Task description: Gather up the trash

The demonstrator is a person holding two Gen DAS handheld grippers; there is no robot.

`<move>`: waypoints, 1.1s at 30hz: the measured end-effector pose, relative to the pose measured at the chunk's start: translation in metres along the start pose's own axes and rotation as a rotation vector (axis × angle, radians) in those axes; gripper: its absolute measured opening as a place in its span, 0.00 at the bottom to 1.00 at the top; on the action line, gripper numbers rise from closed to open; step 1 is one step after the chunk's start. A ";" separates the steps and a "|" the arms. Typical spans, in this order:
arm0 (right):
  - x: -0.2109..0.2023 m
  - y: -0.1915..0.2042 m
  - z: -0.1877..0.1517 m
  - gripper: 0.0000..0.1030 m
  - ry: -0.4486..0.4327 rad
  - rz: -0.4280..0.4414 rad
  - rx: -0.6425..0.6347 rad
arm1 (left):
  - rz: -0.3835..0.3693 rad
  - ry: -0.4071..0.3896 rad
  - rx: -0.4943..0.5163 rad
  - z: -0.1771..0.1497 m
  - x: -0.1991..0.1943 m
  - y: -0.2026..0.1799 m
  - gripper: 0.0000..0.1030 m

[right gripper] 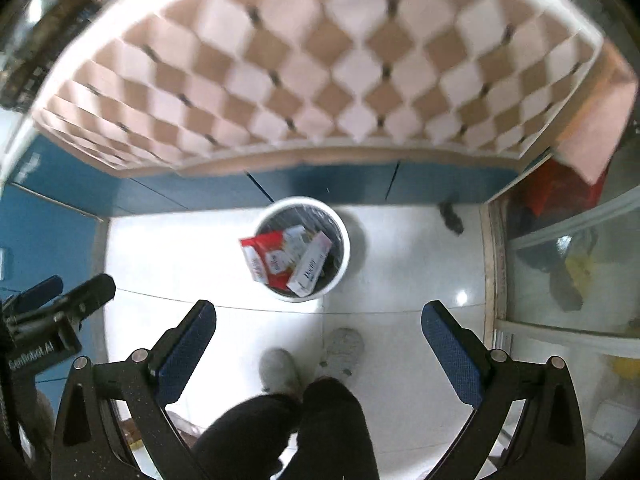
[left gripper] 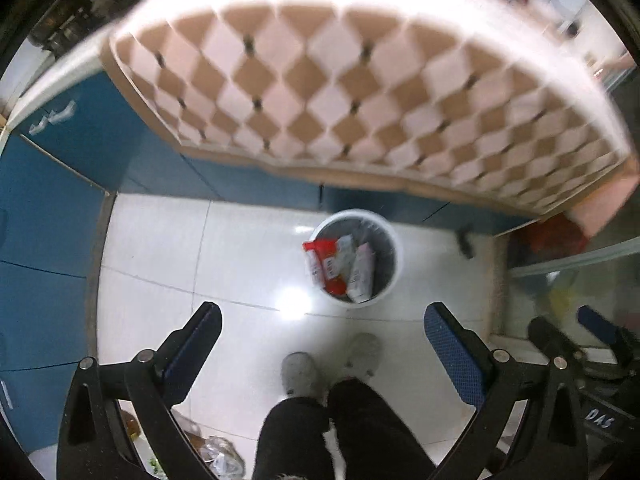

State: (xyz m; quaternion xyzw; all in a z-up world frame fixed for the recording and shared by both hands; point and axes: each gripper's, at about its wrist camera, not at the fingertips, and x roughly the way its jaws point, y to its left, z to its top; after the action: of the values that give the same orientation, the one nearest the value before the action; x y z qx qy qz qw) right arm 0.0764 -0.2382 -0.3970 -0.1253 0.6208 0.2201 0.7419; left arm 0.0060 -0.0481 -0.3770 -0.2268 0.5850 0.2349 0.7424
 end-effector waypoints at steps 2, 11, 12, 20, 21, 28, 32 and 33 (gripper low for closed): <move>-0.042 0.005 -0.002 1.00 -0.032 0.010 -0.004 | -0.035 -0.037 0.004 0.001 -0.044 0.004 1.00; -0.214 0.032 -0.030 1.00 -0.173 0.068 0.032 | -0.148 -0.171 0.082 -0.014 -0.176 0.015 1.00; -0.228 0.036 -0.034 1.00 -0.181 0.077 0.036 | -0.158 -0.175 0.090 -0.017 -0.183 0.016 1.00; -0.297 0.058 -0.063 1.00 -0.212 0.143 0.025 | -0.226 -0.209 0.089 -0.045 -0.238 0.023 1.00; -0.300 0.059 -0.065 1.00 -0.213 0.149 0.019 | -0.226 -0.220 0.086 -0.046 -0.242 0.024 1.00; -0.319 0.062 -0.071 1.00 -0.225 0.185 -0.013 | -0.230 -0.257 0.041 -0.050 -0.254 0.025 1.00; -0.322 0.060 -0.069 1.00 -0.229 0.196 -0.035 | -0.230 -0.256 0.039 -0.051 -0.255 0.024 1.00; -0.323 0.060 -0.068 1.00 -0.228 0.198 -0.040 | -0.231 -0.254 0.042 -0.051 -0.255 0.024 1.00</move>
State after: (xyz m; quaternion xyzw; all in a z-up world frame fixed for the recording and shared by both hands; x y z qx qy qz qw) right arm -0.0540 -0.2724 -0.0902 -0.0526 0.5374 0.3173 0.7796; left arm -0.1001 -0.0821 -0.1407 -0.2453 0.4612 0.1624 0.8371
